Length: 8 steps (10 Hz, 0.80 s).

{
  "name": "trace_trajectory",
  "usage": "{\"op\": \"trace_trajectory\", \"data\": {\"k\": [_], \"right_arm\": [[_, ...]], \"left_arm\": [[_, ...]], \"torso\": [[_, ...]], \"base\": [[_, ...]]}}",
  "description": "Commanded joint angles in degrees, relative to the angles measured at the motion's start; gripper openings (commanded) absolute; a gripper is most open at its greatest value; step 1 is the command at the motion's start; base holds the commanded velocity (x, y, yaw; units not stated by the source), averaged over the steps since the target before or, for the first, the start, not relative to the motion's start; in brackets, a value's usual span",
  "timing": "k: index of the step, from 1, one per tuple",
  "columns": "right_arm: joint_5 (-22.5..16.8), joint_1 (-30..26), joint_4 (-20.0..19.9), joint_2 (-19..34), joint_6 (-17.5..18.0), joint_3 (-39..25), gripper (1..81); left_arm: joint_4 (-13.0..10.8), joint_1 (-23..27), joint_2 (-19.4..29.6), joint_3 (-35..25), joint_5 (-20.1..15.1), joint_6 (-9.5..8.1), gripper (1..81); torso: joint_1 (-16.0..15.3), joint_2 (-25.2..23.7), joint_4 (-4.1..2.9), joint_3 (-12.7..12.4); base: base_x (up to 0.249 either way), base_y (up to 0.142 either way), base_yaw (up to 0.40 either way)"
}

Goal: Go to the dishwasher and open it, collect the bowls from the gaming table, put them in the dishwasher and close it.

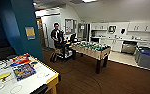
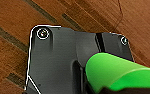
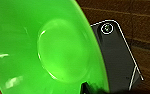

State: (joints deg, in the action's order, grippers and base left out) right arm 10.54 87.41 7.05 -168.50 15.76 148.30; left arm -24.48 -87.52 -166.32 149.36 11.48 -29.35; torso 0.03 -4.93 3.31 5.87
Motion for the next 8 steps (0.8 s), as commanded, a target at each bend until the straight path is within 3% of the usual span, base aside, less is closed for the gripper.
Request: {"op": "trace_trajectory", "data": {"k": [1, 8], "right_arm": [[-5.18, -1.22, 5.35, -1.25, -1.79, -1.71, 1.0], [-5.27, -1.92, 5.26, -1.43, -1.7, -1.53, 1.0]], "left_arm": [[1.36, 3.01, 1.33, 0.06, -1.82, 0.0, 1.0], [1.63, 3.01, 1.33, 0.06, -1.55, 0.0, 1.0]], "torso": [[-0.03, 0.0, 0.0, 0.0], [-0.03, 0.0, 0.0, 0.0]], "base": [[0.0, 0.0, -0.394], [0.0, 0.0, -0.394]]}}
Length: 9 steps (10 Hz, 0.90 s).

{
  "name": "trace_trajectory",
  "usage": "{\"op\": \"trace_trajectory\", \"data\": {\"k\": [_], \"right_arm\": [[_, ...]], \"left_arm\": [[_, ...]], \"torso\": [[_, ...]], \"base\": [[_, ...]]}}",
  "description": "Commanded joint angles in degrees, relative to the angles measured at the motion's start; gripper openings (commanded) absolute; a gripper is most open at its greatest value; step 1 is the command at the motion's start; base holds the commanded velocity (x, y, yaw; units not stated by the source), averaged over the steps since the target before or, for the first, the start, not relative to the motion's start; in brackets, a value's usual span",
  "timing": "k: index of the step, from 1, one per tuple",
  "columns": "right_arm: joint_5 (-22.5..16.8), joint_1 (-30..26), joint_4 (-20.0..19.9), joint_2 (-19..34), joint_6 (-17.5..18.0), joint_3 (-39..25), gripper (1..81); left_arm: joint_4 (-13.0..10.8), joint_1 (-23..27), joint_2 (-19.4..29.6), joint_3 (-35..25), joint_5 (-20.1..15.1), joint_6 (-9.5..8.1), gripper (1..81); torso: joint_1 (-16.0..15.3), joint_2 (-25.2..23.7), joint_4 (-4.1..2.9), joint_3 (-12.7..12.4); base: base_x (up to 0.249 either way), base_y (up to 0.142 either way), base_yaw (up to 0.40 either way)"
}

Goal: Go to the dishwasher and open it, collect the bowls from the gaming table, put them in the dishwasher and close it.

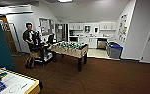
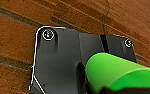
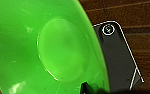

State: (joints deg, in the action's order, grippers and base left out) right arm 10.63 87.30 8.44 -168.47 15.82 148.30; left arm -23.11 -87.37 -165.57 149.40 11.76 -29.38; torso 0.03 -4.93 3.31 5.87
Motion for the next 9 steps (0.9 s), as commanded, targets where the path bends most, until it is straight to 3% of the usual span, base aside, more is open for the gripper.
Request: {"op": "trace_trajectory", "data": {"k": [1, 4, 6, 9], "right_arm": [[-5.36, -1.9, 3.87, -1.45, -1.68, -1.44, 1.0], [-5.44, -2.17, 3.78, -1.54, -1.76, -1.44, 1.0], [-5.62, -2.34, 3.86, -1.54, -1.76, -1.44, 1.0], [-5.8, -2.52, 3.78, -1.63, -1.67, -1.09, 1.0]], "left_arm": [[0.26, 2.94, 0.67, 0.02, -1.83, 0.02, 1.0], [0.26, 2.94, 0.68, 0.02, -1.83, 0.02, 1.0], [0.44, 3.03, 0.68, 0.02, -1.66, -0.06, 1.0], [0.26, 2.86, 0.59, -0.24, -1.4, 0.02, 1.0]], "torso": [[-0.03, 0.0, 0.0, 0.0], [-0.03, -0.02, 0.0, 0.0], [-0.03, -0.02, 0.0, 0.0], [-0.03, 0.0, 0.02, 0.0]], "base": [[0.0, 0.0, -0.394], [0.0, 0.0, -0.394], [0.057, -0.282, 0.0], [0.0, 0.0, 0.0]]}}
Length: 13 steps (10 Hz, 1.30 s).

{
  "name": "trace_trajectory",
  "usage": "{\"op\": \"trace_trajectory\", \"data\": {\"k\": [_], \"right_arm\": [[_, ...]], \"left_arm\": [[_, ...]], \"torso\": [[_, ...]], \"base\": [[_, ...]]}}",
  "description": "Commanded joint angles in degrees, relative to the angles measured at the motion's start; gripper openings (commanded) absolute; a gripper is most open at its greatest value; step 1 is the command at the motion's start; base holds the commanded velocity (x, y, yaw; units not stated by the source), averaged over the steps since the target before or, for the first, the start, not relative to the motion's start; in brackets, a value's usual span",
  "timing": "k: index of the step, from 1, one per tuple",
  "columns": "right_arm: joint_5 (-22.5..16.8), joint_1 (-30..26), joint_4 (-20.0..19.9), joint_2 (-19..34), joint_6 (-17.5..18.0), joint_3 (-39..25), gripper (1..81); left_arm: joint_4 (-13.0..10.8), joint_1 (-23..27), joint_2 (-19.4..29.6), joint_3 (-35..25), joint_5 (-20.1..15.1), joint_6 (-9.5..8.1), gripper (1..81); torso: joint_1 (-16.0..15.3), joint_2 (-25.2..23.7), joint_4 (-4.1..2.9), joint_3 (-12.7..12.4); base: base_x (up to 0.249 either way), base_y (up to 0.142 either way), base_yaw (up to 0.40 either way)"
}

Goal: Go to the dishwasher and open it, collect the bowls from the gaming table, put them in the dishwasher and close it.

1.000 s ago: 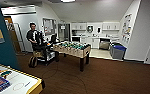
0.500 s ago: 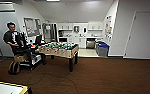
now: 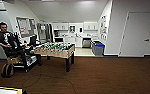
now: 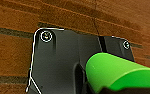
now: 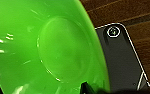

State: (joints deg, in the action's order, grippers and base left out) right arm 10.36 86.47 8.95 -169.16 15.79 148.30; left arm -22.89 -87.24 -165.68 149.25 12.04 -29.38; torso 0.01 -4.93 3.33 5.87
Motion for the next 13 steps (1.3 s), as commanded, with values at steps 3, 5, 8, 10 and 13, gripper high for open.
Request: {"op": "trace_trajectory", "data": {"k": [3, 5, 8, 10, 13], "right_arm": [[-5.53, -1.43, 3.18, -1.21, -1.64, -0.3, 1.0], [-5.44, -1.42, 3.01, -1.38, -1.64, 0.14, 1.0], [-5.26, -1.25, 3.09, -1.82, -1.64, 0.58, 1.0], [-5.26, -1.25, 3.09, -1.82, -1.64, 0.58, 1.0], [-5.26, -1.16, 3.09, -1.82, -1.64, 0.67, 1.0]], "left_arm": [[-0.14, 2.55, 0.44, -0.1, -1.59, 0.11, 1.0], [-0.05, 2.54, 0.44, -0.1, -1.15, 0.11, 1.0], [-0.05, 2.37, 0.52, 0.0, 0.0, 0.11, 1.0], [-0.05, 2.29, 0.44, -0.01, 0.08, 0.11, 1.0], [-0.22, 2.03, 0.44, -0.1, 0.08, 0.11, 1.0]], "torso": [[-0.01, -0.02, 0.0, 0.0], [-0.01, 0.0, 0.0, 0.0], [-0.01, -0.02, 0.0, 0.0], [-0.01, -0.02, 0.0, 0.0], [-0.01, -0.06, 0.0, -0.05]], "base": [[0.0, 0.0, 0.0], [0.0, 0.0, 0.0], [0.0, 0.0, 0.0], [0.035, 0.0, 0.0], [0.092, 0.0, 0.0]]}}
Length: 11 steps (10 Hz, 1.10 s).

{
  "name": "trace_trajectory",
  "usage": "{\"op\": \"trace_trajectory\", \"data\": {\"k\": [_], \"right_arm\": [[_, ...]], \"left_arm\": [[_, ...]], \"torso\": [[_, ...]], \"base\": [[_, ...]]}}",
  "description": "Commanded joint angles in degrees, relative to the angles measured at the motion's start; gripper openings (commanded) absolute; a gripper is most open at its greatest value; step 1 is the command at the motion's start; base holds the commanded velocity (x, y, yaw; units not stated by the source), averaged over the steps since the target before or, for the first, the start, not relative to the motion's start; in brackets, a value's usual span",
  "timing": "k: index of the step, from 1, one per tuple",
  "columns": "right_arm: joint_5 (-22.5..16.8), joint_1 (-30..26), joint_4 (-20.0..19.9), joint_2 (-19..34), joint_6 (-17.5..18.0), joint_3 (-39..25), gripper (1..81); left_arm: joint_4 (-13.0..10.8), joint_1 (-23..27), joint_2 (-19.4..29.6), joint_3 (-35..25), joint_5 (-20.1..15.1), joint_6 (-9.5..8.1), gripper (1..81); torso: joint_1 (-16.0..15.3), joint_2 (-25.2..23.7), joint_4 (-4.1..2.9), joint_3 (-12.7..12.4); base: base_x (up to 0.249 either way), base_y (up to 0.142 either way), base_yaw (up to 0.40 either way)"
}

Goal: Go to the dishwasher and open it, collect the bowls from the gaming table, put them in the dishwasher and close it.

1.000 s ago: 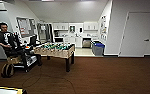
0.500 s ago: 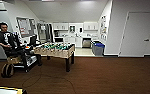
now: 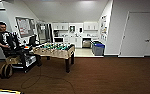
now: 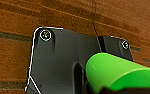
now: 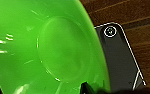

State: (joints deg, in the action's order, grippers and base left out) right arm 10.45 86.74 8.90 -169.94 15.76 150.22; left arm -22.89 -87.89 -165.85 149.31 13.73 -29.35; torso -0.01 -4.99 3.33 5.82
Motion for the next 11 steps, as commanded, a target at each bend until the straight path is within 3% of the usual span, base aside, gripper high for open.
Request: {"op": "trace_trajectory", "data": {"k": [1, 6, 11], "right_arm": [[-5.35, -1.43, 3.23, -1.04, -1.61, -1.26, 1.0], [-5.61, -1.78, 3.49, -1.31, -1.7, -1.26, 1.0], [-5.79, -1.96, 3.41, -1.31, -1.7, -0.91, 1.0]], "left_arm": [[-0.31, 2.68, 0.61, -0.24, -1.6, 0.09, 1.0], [-0.48, 2.42, 0.78, -0.16, -1.51, 0.09, 1.0], [-0.48, 2.42, 0.69, -0.25, -1.51, 0.09, 1.0]], "torso": [[0.0, 0.0, 0.0, 0.0], [0.01, 0.0, 0.0, -0.02], [-0.02, 0.0, 0.0, -0.02]], "base": [[0.107, 0.0, 0.0], [0.13, 0.0, 0.0], [0.15, -0.1, 0.0]]}}
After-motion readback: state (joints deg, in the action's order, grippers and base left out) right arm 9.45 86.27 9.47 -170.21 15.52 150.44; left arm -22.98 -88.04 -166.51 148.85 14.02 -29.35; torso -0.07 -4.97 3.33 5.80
